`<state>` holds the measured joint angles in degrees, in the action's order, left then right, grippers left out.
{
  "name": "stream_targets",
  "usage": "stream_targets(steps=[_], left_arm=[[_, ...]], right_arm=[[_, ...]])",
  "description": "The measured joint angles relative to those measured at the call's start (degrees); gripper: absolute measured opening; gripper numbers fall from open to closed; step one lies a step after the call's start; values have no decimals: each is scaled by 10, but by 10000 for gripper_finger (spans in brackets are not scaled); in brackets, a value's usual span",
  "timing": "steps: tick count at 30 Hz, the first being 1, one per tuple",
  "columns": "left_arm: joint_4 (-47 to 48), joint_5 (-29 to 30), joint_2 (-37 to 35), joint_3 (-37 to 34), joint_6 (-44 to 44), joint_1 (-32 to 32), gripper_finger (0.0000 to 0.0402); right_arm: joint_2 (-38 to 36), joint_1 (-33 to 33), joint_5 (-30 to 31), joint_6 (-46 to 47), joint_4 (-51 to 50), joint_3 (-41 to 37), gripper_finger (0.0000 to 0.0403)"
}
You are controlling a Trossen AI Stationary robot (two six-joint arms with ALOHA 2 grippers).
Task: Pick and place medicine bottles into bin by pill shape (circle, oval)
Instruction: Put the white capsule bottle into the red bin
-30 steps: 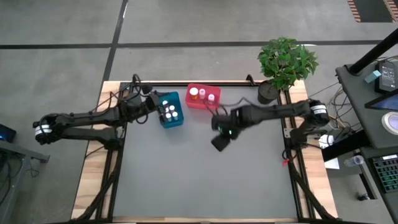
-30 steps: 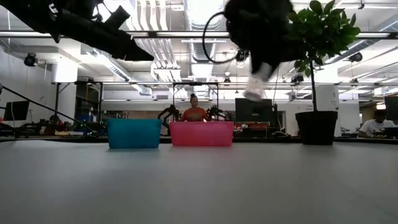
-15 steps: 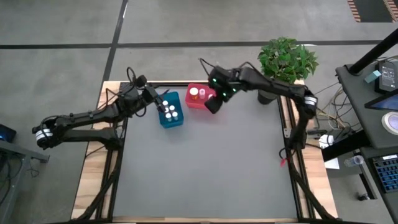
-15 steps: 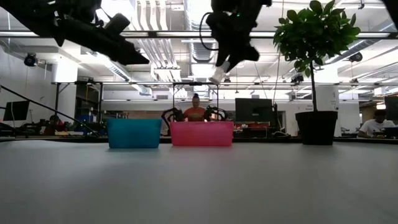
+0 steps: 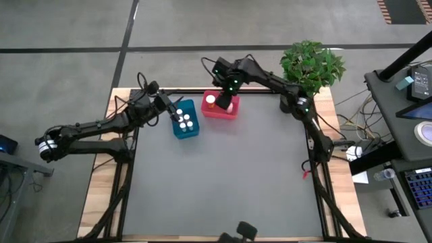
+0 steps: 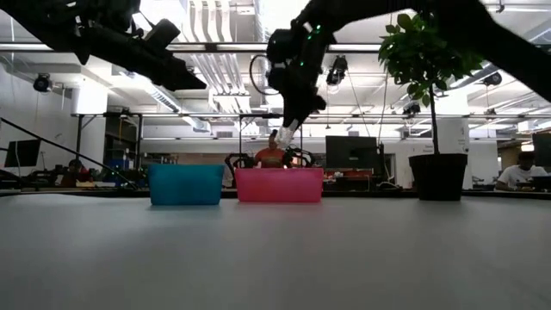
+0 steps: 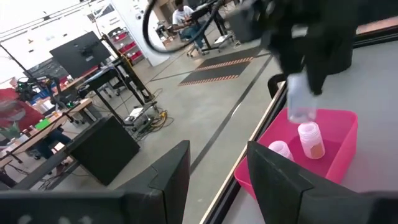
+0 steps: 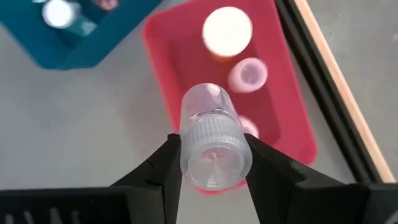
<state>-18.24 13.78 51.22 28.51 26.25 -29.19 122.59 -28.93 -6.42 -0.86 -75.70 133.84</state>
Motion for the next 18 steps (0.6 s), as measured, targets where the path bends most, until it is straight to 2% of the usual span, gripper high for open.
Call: stream_targets(steps=[18], left_arm=[[-4,0,0,-3,0,-1,141]], right_arm=[[73,-2,2,-37,13,4,136]])
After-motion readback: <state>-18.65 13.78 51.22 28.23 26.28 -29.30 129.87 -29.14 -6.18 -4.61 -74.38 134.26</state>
